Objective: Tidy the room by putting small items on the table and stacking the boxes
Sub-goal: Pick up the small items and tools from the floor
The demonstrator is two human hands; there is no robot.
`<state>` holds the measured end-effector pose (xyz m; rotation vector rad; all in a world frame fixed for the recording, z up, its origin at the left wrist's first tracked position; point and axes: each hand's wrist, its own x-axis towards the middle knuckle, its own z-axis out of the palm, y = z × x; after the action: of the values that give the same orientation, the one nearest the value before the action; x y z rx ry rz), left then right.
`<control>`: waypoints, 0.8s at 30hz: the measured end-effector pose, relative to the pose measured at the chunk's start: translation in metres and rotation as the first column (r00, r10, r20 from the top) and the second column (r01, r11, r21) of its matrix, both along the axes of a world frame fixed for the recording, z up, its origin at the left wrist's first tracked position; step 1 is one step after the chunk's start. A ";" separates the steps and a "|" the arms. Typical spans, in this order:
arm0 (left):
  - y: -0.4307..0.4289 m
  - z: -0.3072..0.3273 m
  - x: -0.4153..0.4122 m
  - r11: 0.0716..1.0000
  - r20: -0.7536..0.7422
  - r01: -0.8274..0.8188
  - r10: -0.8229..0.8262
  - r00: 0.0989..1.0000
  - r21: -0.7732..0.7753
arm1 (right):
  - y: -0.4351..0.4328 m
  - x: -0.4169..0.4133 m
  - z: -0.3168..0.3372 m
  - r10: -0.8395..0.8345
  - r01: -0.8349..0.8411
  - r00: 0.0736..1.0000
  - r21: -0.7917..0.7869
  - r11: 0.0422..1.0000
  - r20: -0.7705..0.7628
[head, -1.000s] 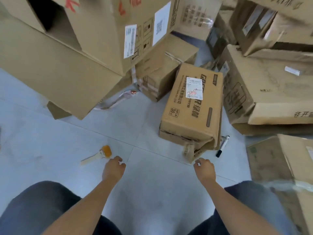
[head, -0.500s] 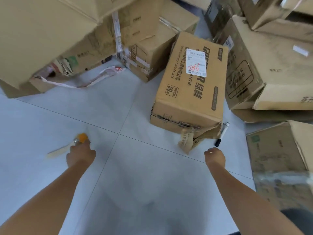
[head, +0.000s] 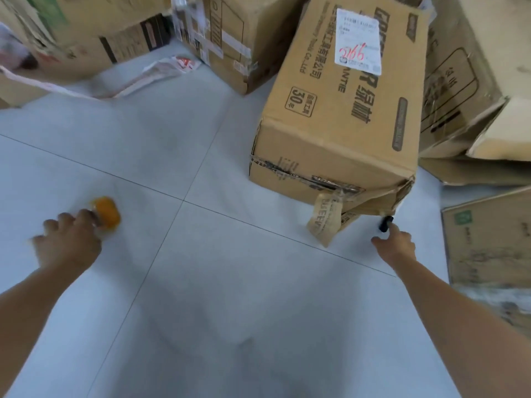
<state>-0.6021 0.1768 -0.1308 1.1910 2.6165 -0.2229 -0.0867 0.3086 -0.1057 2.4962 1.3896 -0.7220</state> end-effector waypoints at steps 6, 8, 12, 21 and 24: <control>0.016 0.010 0.026 0.997 0.013 0.048 -0.048 0.999 -0.055 | 0.008 0.001 -0.007 0.177 -0.173 0.983 -0.072 0.982 0.049; 0.016 0.014 0.047 0.997 0.071 0.053 -0.048 0.996 -0.056 | -0.003 -0.009 -0.003 0.147 -0.148 0.985 -0.003 0.989 0.089; 0.012 0.022 0.098 0.999 0.213 0.024 -0.017 0.977 -0.032 | -0.046 -0.036 -0.002 0.000 -0.013 0.994 0.113 0.993 0.110; -0.041 0.023 0.208 0.988 0.552 -0.128 0.157 0.819 -0.092 | -0.150 -0.122 0.002 -0.389 0.407 0.907 0.097 0.908 -0.163; -0.056 0.026 0.212 0.981 0.585 -0.167 0.195 0.787 -0.103 | -0.171 -0.135 0.010 -0.380 0.383 0.907 -0.014 0.923 -0.181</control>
<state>-0.3902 0.1206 -0.1052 0.8068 2.1258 0.1187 -0.2221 0.1374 -0.0960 2.8158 0.9609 -1.0346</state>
